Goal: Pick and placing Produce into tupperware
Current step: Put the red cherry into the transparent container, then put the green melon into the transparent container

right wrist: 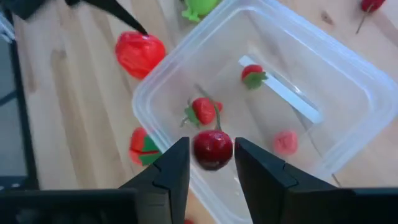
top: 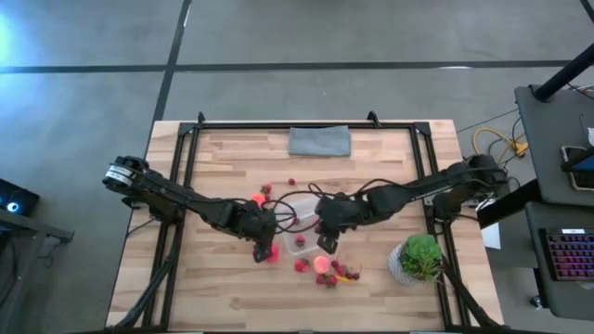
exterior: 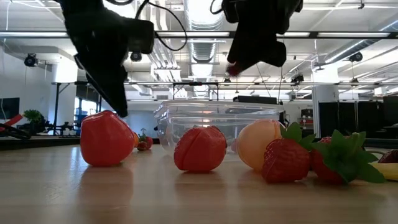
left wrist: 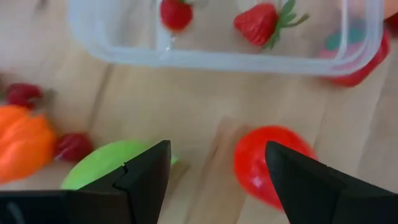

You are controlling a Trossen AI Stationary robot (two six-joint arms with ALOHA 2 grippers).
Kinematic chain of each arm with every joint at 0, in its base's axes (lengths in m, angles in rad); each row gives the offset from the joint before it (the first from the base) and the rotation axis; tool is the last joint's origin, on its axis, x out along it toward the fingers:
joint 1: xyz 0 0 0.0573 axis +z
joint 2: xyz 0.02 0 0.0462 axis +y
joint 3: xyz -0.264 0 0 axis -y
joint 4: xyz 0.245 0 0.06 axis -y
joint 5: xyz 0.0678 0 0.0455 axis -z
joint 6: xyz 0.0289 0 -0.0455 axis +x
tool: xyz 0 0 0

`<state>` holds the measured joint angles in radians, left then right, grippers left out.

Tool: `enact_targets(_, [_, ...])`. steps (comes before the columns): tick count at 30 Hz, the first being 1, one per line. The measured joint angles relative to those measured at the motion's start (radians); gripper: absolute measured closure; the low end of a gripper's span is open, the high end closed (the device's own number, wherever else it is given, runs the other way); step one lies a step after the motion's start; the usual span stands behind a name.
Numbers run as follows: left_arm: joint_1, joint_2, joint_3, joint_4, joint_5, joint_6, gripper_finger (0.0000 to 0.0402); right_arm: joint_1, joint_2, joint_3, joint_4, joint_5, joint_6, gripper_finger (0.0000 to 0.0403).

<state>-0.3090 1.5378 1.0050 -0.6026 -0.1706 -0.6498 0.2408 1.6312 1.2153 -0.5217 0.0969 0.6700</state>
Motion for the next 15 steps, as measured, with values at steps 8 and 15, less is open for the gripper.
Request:
enact_targets(8, [-0.022, -0.182, -0.040, 0.030, -0.103, -0.025, 0.0155, -0.005, 0.008, -0.012, -0.001, 0.011, 0.023, 0.0243])
enact_targets(15, [-0.022, -0.382, -0.263, 0.227, -0.123, -0.086, 0.0155, -0.007, -0.013, -0.012, -0.013, 0.035, 0.029, 0.0190])
